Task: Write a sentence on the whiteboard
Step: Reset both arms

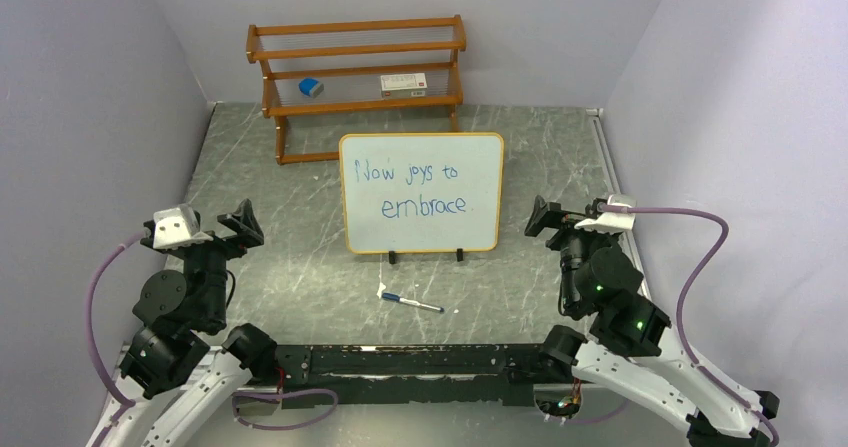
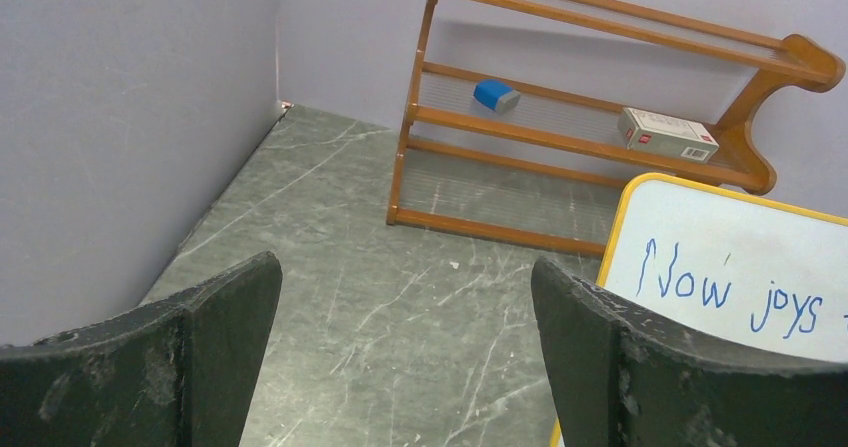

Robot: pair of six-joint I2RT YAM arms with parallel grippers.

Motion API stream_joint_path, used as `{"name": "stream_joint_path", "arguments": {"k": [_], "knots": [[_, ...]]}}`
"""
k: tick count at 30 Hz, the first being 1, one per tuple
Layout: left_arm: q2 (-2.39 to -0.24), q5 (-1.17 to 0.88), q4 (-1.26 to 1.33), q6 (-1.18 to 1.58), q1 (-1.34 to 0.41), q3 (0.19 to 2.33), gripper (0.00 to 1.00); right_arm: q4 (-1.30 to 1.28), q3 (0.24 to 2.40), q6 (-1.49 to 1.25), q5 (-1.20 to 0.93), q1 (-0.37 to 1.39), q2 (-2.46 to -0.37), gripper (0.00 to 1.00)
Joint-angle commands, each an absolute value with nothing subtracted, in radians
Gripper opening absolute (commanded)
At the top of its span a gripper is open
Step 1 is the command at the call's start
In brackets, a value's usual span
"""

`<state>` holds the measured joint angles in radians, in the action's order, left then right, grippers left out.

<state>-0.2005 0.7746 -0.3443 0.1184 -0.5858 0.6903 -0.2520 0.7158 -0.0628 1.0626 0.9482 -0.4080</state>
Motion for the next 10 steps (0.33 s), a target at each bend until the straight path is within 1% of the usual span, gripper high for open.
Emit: {"name": "stream_joint_path", "arguments": {"k": [1, 6, 10], "knots": [[-0.200, 0.799, -0.319, 0.119, -0.578, 0.681, 0.98, -0.241, 0.716, -0.061, 1.083, 0.947, -0.387, 1.00], [-0.206, 0.790, -0.321, 0.123, -0.578, 0.681, 0.98, -0.246, 0.720, -0.052, 1.051, 0.947, -0.363, 1.00], [-0.205, 0.792, -0.319, 0.122, -0.578, 0.683, 0.98, -0.237, 0.709, -0.053, 1.069, 0.947, -0.364, 1.00]]}}
